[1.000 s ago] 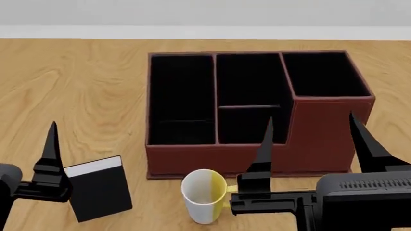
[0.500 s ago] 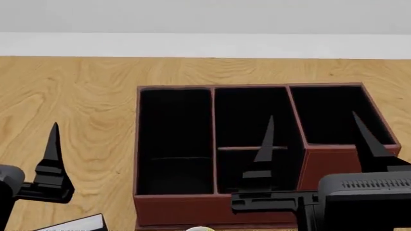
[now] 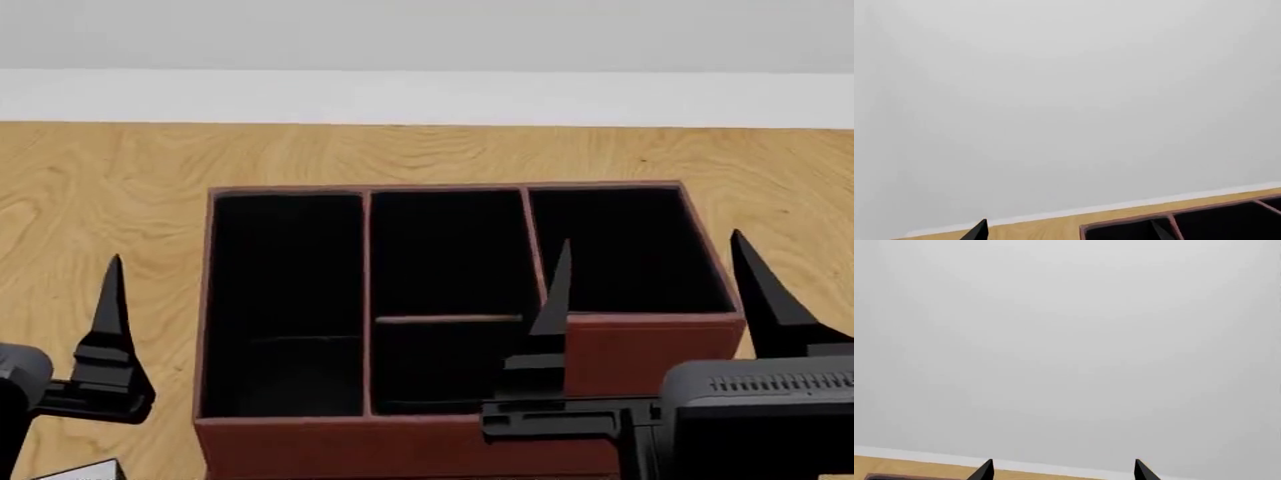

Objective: Pick up the book and place it in the back compartment of the caddy.

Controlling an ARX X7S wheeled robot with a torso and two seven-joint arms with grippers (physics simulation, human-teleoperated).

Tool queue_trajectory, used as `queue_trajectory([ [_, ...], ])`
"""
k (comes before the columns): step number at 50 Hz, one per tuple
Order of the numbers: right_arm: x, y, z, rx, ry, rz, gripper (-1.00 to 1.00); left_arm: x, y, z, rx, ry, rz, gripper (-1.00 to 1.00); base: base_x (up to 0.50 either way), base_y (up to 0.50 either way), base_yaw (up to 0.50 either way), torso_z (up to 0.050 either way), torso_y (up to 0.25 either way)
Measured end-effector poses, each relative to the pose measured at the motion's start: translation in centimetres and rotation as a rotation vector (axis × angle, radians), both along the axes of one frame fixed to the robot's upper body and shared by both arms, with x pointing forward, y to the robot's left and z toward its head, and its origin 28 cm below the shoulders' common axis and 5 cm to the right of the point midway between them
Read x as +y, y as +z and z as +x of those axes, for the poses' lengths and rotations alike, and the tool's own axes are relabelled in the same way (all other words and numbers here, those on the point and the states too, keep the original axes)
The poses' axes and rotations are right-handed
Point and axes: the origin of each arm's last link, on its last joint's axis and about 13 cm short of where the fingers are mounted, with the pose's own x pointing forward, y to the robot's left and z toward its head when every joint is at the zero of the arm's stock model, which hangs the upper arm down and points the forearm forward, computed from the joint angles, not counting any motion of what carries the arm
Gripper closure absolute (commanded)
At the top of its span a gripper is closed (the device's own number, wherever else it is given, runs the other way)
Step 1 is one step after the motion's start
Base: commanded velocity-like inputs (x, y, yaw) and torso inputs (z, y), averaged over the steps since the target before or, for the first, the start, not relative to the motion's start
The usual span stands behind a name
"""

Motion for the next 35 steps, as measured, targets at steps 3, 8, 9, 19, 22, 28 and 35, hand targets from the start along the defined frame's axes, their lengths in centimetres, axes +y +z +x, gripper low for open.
queue_trajectory([
  [3,0.1,0.0,0.0,-0.001,0.001,-0.006,-1.0,0.0,0.0,0.0,-0.001,0.002,0.002,-1.0,0.5,-0.14,0.0,0.0,0.0],
  [8,0.0,0.0,-0.1,-0.002,-0.002,-0.009,-1.0,0.0,0.0,0.0,-0.001,0.002,0.0,-1.0,0.37,-0.09,0.0,0.0,0.0],
  [9,0.0,0.0,-0.1,-0.003,-0.003,-0.009,-1.0,0.0,0.1,0.0,-0.001,0.002,0.0,-1.0,-0.05,0.0,0.0,0.0,0.0],
  [19,0.1,0.1,-0.1,-0.006,-0.001,-0.006,-1.0,0.1,0.1,0.0,-0.002,0.004,0.0,-1.0,0.0,0.0,0.0,0.0,0.001],
  [22,0.1,0.1,-0.1,-0.007,0.0,-0.007,-1.0,0.1,0.1,0.0,-0.001,0.004,0.0,-1.0,0.0,0.0,0.0,0.0,0.0],
  [28,0.2,0.2,-0.2,-0.009,0.004,-0.008,-1.0,0.2,0.5,-0.3,0.0,-0.011,-0.006,-1.0,0.0,0.0,0.0,0.0,0.0],
  [35,0.2,0.2,-0.3,-0.012,0.01,-0.007,-1.0,1.3,2.9,-0.5,-0.012,-0.03,0.034,-1.0,0.0,0.0,0.0,0.0,0.0],
])
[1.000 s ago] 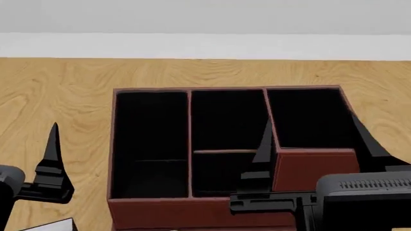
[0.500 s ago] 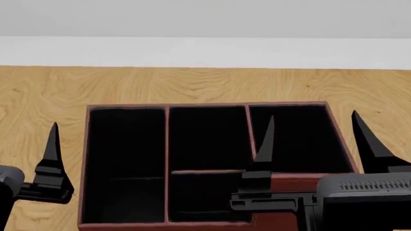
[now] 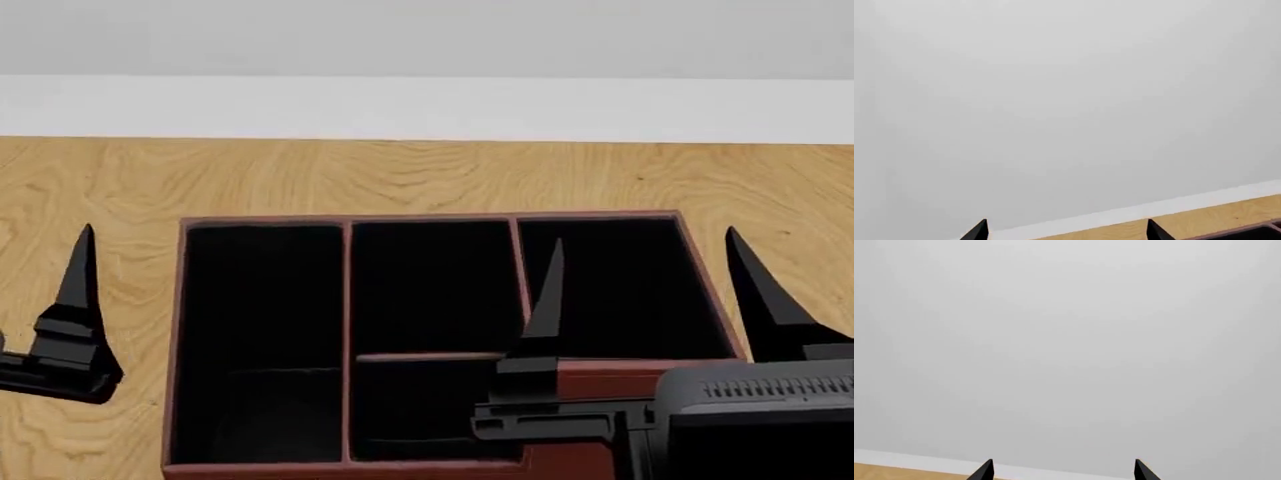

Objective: Pick up the book and place it in the back compartment of the caddy.

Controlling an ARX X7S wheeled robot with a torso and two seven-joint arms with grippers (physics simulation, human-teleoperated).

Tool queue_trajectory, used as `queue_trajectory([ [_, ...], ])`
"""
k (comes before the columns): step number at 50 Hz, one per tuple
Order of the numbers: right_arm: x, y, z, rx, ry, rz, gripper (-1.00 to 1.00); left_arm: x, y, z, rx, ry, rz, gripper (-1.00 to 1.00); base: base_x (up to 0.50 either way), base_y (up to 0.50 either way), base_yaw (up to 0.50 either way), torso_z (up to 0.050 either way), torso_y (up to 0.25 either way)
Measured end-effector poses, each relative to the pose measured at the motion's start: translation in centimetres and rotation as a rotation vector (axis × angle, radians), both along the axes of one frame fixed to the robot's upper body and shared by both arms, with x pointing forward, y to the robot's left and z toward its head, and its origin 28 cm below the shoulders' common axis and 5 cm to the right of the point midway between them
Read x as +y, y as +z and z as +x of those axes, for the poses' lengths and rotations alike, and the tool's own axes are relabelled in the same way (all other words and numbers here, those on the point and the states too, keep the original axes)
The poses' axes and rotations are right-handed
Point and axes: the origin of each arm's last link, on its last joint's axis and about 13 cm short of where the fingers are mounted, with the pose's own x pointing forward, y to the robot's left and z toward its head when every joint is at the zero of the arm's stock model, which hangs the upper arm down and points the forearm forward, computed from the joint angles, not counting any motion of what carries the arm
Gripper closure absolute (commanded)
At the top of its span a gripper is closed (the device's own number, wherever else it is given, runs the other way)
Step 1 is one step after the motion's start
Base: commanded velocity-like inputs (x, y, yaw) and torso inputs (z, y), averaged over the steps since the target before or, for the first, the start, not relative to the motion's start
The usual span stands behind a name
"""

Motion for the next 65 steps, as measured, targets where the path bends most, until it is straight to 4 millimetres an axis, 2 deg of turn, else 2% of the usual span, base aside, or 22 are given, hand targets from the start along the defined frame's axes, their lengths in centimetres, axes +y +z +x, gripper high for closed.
queue_trajectory([
  [9,0.0,0.0,0.0,-0.003,0.005,0.003,-1.0,1.9,4.5,0.1,0.036,-0.071,0.108,-1.0,0.0,0.0,0.0,0.0,0.0],
  [17,0.0,0.0,0.0,-0.003,0.008,0.006,-1.0,3.4,8.4,-0.1,0.14,-0.173,0.264,-1.0,0.0,0.0,0.0,0.0,0.0],
  [25,0.0,0.0,0.0,-0.001,0.01,0.008,-1.0,4.9,11.3,-0.8,0.263,-0.23,0.384,-1.0,0.0,0.0,0.0,0.0,0.0],
  [31,0.1,-0.1,0.0,0.002,0.012,0.007,-1.0,5.9,12.6,-1.3,0.347,-0.248,0.433,-1.0,0.0,0.0,0.0,0.0,0.0],
  [39,0.0,-0.1,0.0,0.003,0.012,0.009,-1.0,6.9,12.5,-1.8,0.454,-0.264,0.473,-1.0,0.0,0.0,0.0,0.0,0.0],
  [65,0.3,-0.3,0.3,0.016,0.027,0.001,-1.0,8.8,8.2,-3.3,0.716,-0.366,0.508,-1.0,0.0,0.0,0.0,0.0,0.0],
])
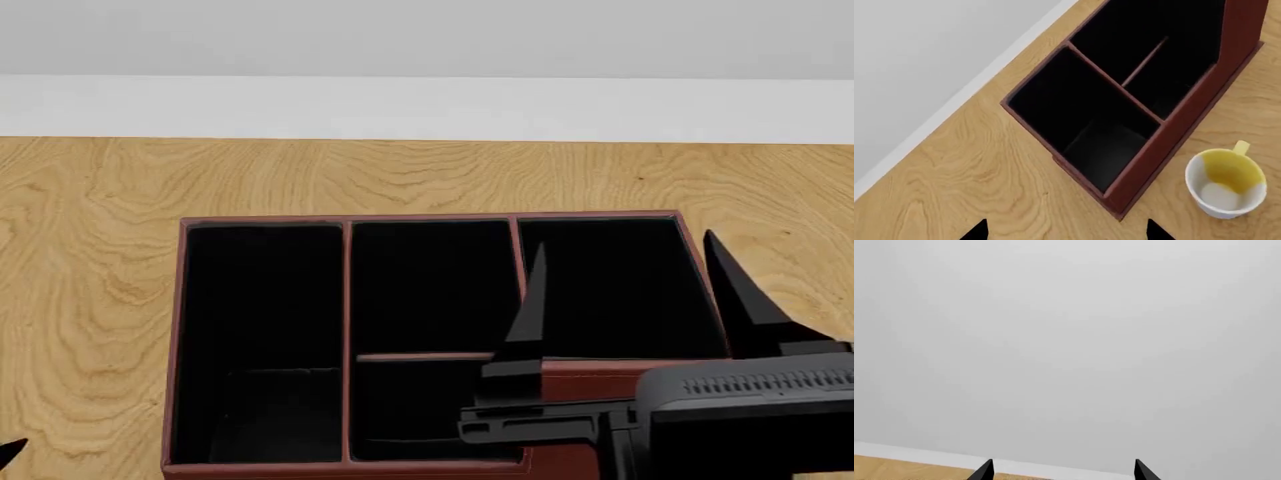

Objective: Pick up the book and place it in the back compartment of the caddy.

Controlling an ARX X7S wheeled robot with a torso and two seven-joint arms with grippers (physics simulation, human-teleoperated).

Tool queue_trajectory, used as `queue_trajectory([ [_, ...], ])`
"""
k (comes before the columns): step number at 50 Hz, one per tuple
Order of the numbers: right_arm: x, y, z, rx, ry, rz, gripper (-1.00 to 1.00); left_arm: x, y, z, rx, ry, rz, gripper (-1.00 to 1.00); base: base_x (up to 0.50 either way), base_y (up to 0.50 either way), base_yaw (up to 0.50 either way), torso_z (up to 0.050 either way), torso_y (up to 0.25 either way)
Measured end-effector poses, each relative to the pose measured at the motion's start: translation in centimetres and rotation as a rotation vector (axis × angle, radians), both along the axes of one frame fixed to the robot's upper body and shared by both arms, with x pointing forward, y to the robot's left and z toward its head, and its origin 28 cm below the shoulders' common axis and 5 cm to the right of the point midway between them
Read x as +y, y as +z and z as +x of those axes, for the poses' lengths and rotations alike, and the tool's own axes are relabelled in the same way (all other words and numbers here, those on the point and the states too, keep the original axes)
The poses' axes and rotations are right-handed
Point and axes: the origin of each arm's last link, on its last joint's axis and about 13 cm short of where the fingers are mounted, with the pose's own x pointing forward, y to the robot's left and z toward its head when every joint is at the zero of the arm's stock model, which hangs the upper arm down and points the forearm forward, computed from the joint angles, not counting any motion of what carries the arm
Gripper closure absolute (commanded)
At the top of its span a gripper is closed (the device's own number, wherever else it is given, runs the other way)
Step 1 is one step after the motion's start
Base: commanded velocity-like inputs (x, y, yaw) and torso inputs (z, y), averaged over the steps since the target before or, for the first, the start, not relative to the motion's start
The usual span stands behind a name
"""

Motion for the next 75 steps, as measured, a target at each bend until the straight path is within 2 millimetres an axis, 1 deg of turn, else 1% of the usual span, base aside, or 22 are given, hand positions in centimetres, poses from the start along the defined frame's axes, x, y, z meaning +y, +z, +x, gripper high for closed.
queue_trajectory([
  [27,0.0,-0.1,0.1,0.007,0.006,-0.001,-1.0,0.9,-3.5,-1.2,0.143,-0.012,0.028,-1.0,0.0,0.0,0.0,0.0,0.0],
  [34,0.1,-0.1,0.1,0.008,0.008,-0.002,-1.0,1.1,-4.1,-1.3,0.163,-0.009,0.039,-1.0,0.0,0.0,0.0,0.0,0.0],
  [52,0.3,-0.3,0.3,0.016,0.014,-0.005,-1.0,2.0,-5.5,0.0,0.198,0.031,0.063,-1.0,0.0,0.0,0.0,0.0,0.0],
  [75,0.4,-0.4,0.4,0.021,0.016,-0.008,-1.0,1.9,-8.2,1.6,0.261,0.034,0.082,-1.0,0.0,0.0,0.0,0.0,0.0],
])
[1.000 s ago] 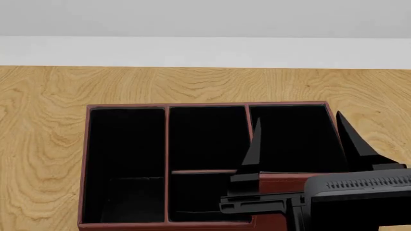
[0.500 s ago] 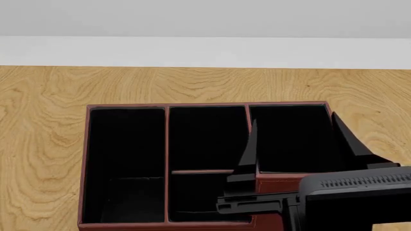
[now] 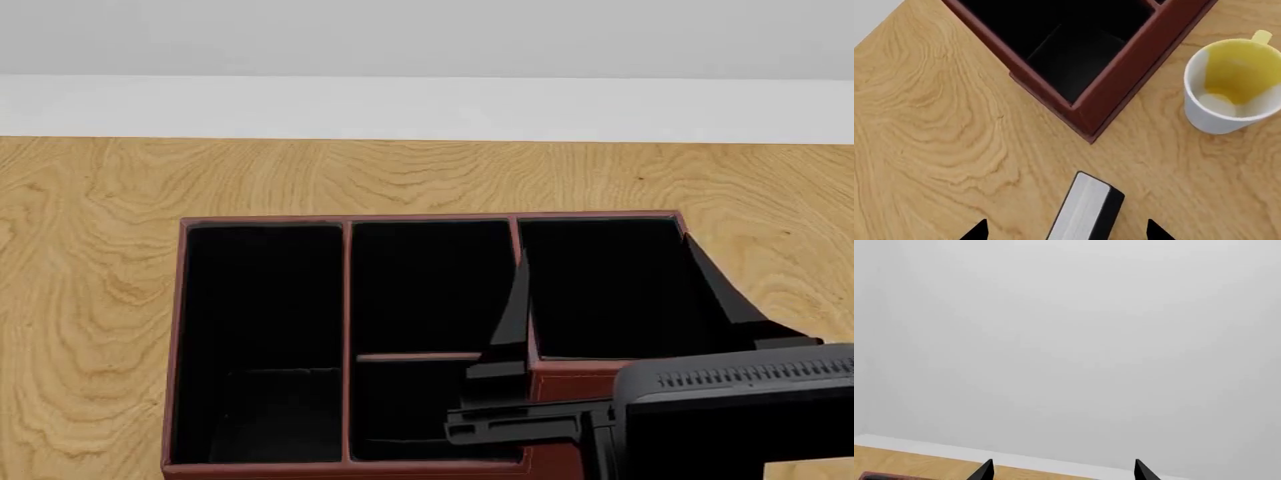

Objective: Pick up the book and place it in the back compartment of the caddy.

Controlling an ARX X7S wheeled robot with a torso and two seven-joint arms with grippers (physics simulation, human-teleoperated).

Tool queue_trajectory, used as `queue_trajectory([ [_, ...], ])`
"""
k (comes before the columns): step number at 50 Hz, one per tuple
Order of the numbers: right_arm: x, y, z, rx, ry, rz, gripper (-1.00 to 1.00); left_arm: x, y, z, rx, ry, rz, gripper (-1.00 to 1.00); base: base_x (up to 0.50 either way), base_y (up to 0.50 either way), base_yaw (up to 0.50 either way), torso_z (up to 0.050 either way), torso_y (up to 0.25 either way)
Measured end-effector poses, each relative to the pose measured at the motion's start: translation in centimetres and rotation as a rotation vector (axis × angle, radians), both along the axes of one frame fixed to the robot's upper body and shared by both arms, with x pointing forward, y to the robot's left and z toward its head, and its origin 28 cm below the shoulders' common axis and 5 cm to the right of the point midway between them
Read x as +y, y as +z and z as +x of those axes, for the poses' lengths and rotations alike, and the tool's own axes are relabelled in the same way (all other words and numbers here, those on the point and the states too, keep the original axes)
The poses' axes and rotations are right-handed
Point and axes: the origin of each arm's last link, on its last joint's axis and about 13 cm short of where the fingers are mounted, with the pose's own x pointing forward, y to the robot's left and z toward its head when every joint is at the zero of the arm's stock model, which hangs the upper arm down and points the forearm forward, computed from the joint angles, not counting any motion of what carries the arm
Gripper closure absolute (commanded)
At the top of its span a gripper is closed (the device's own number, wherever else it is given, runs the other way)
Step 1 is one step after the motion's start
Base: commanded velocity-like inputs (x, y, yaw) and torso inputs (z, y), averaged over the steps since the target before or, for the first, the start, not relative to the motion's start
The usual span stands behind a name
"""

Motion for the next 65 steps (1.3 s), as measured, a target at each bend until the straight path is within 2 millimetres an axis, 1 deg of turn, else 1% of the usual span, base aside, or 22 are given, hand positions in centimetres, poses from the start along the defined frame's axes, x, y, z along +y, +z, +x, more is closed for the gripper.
queue_trajectory([
  [18,0.0,0.0,-0.1,0.0,-0.002,0.0,-1.0,0.2,-2.5,0.6,0.048,0.016,0.029,-1.0,0.0,0.0,0.0,0.0,0.0],
  [33,-0.1,-0.1,-0.1,0.001,-0.003,0.002,-1.0,0.4,-4.2,1.0,0.085,0.03,0.063,-1.0,0.0,0.0,0.0,0.0,0.0],
  [65,-0.1,-0.1,0.0,0.002,-0.002,0.001,-1.0,0.6,-6.2,1.7,0.123,0.054,0.134,-1.0,0.0,0.0,0.0,0.0,0.0],
])
